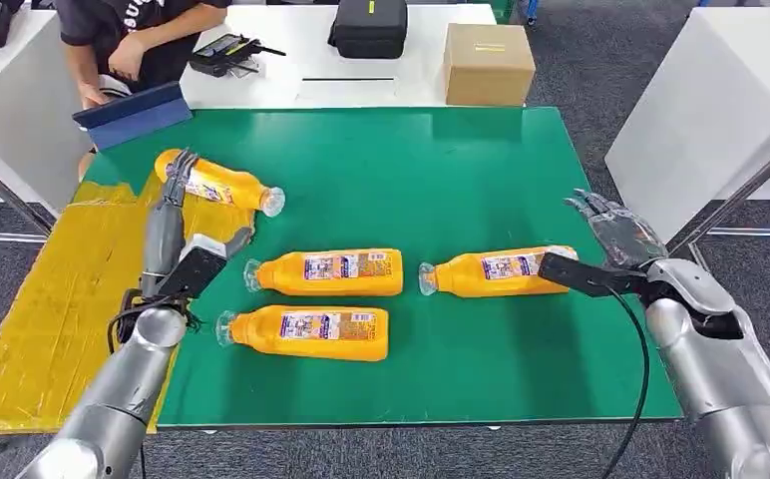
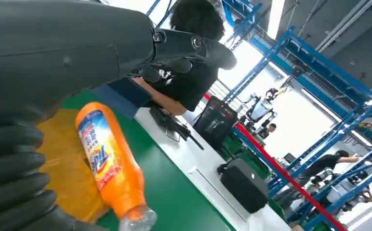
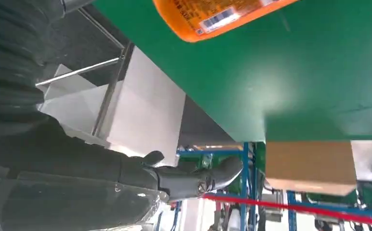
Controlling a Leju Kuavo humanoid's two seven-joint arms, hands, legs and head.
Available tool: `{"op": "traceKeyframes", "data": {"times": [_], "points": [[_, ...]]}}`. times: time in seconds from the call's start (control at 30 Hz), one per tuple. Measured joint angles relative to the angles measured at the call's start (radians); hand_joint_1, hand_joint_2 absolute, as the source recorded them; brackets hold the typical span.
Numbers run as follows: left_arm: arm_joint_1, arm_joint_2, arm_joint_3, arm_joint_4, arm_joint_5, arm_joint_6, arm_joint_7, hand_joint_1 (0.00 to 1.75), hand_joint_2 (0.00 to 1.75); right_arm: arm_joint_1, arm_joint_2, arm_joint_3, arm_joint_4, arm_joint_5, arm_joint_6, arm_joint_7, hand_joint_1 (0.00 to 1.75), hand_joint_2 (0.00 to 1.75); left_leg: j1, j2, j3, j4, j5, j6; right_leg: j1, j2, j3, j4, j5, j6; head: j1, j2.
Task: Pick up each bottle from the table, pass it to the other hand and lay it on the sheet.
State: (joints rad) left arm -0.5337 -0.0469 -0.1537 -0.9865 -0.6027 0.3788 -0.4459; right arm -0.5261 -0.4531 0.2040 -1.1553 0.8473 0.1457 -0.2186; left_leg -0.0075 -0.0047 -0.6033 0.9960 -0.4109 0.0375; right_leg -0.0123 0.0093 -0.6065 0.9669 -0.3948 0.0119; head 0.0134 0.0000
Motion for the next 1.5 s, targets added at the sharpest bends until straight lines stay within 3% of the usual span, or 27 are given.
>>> {"op": "traceKeyframes", "data": {"times": [0.43,0.97,1.5], "points": [[-0.011,-0.008,-0.022,0.000,0.030,-0.002,-0.005,0.00,1.75,-0.180,-0.003,0.129,0.250,-0.085,0.072,-0.055,0.00,1.75,0.000,0.000,0.000,0.000,0.000,0.000,0.001,0.000,0.000,0.000,0.000,0.000,0.000,0.000],[-0.009,-0.009,-0.028,0.002,0.057,0.010,-0.018,0.00,1.75,-0.267,0.037,0.289,0.406,-0.097,0.069,-0.098,0.00,1.75,0.000,-0.001,0.000,0.000,0.000,0.000,0.001,-0.001,0.000,0.000,0.000,0.000,0.000,0.000],[0.001,-0.005,-0.028,-0.003,0.070,-0.001,0.004,0.00,1.75,-0.278,0.078,0.389,0.465,-0.097,0.083,-0.095,0.00,1.75,0.000,-0.001,-0.001,0.000,0.000,0.000,0.002,-0.001,0.000,0.000,0.000,0.000,0.000,0.000]]}}
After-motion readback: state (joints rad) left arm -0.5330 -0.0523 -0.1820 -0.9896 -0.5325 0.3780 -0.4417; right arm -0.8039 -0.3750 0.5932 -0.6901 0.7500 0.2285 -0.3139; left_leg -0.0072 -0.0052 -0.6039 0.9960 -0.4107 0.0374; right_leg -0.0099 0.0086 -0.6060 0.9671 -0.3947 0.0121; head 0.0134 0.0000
